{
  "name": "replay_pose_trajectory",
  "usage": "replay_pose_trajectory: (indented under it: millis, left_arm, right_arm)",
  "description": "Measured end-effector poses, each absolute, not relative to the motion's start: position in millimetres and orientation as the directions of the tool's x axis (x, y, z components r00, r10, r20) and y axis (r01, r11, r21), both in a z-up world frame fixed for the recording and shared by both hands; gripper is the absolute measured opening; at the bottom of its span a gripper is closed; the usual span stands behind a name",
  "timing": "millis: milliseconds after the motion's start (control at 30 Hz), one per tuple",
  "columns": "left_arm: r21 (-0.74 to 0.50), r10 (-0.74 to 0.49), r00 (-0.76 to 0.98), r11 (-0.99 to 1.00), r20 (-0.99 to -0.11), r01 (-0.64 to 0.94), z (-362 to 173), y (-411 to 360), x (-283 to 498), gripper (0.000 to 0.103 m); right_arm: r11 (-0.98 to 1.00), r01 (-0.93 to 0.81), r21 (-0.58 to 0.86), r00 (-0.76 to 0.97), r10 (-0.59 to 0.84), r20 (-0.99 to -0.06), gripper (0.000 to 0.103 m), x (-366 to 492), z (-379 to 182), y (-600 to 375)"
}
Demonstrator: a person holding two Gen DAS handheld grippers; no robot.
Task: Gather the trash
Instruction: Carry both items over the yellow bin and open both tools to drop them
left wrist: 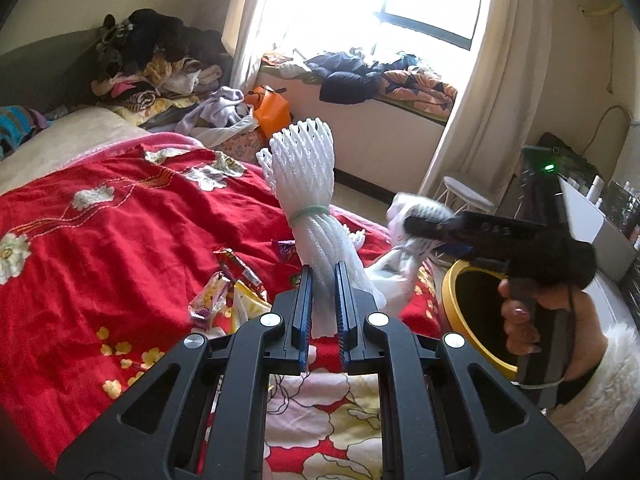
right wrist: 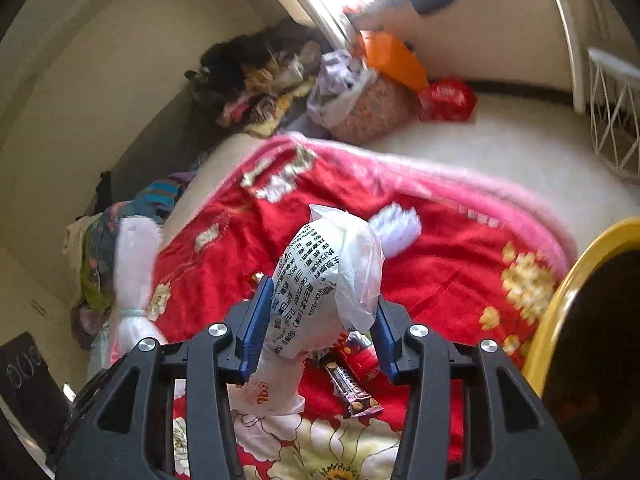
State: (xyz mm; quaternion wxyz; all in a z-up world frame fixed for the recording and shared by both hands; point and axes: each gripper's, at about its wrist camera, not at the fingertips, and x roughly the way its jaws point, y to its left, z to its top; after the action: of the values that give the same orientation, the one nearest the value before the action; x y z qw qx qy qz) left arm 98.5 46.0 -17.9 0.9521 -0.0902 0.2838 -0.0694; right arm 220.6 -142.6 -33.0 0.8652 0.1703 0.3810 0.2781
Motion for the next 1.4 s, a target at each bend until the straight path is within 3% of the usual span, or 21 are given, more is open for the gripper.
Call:
replay_pose_trajectory:
  millis: [500,1400]
  left_arm:
    - [-0.220,-0.250,0.833,0.963,-0.493,0.158,0.5,19.7,91.8,0.007]
    - [-0.184,-0.372,0.780,0.928,-0.504,0.324,1.3,-63.2,93.7,0.007]
  right_arm:
    - [0.907,-0.297,0.298,0.786,0.410,-0.463,0.042,164.5,26.0,-192.4]
    - [0.983,0.000,0.185,0.886,0.085,-0.455,0.042,123.5,1.2,-287.7]
